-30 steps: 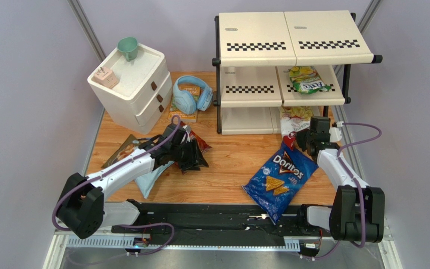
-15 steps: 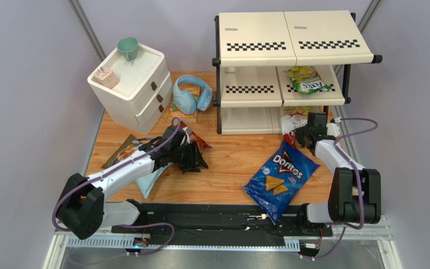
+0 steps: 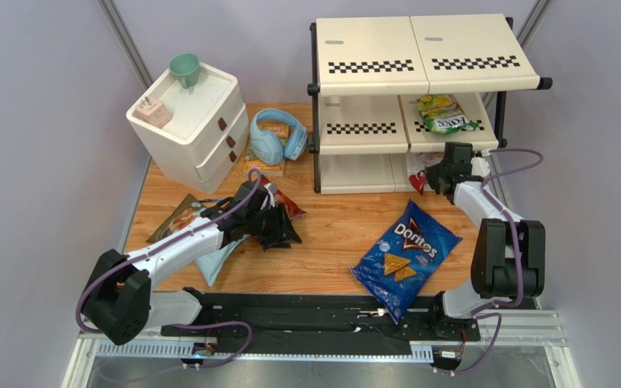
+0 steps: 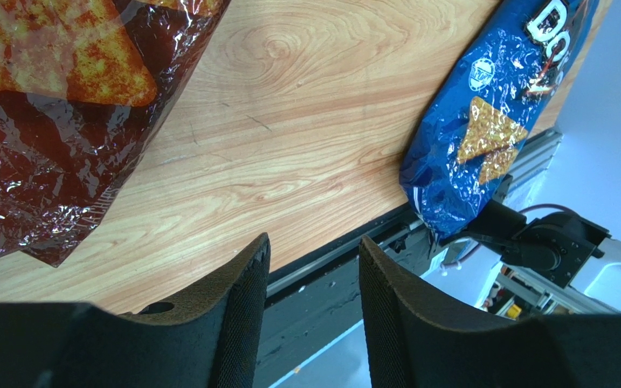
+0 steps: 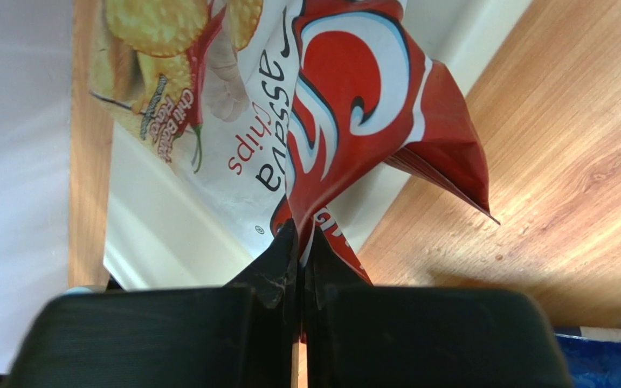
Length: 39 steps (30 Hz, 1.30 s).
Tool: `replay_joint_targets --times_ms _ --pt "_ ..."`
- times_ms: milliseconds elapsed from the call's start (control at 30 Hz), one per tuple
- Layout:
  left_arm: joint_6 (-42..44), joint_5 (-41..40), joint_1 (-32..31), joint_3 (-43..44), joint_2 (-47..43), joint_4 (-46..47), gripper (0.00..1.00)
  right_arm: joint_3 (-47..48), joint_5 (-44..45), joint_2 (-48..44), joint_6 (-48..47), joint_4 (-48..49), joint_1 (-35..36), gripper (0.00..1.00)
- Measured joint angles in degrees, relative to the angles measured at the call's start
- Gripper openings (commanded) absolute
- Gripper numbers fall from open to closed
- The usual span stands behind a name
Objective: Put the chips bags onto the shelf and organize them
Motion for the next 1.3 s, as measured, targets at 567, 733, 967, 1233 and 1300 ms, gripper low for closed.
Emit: replay_joint_targets --times_ms 567,733,967,1233,1300 --pt "-0.02 -0.02 0.00 0.02 0.26 -0.02 0.54 -0.72 -4.15 1.79 -2.71 -0.17 -0.17 0.55" --pt "0.02 -0.02 0.00 1.14 1.51 -0.09 0.61 -1.18 -7.52 -2.97 -5.66 -2.91 -1.11 0.57" --pt "1.09 1.33 -0.15 5.33 5.22 0.85 0.68 -3.32 -10.80 -16.41 -11.34 -10.08 -3.06 0.59" --pt "5.25 6.62 -4.81 14.73 20.63 1.97 0.70 -10.69 -14.10 -25.59 -17.29 -21.24 -4.46 0.60" --pt "5.46 7.58 -6.51 16.37 22.71 2.49 0.85 -14.43 -15.23 -29.57 -17.14 -24.52 -3.30 0.61"
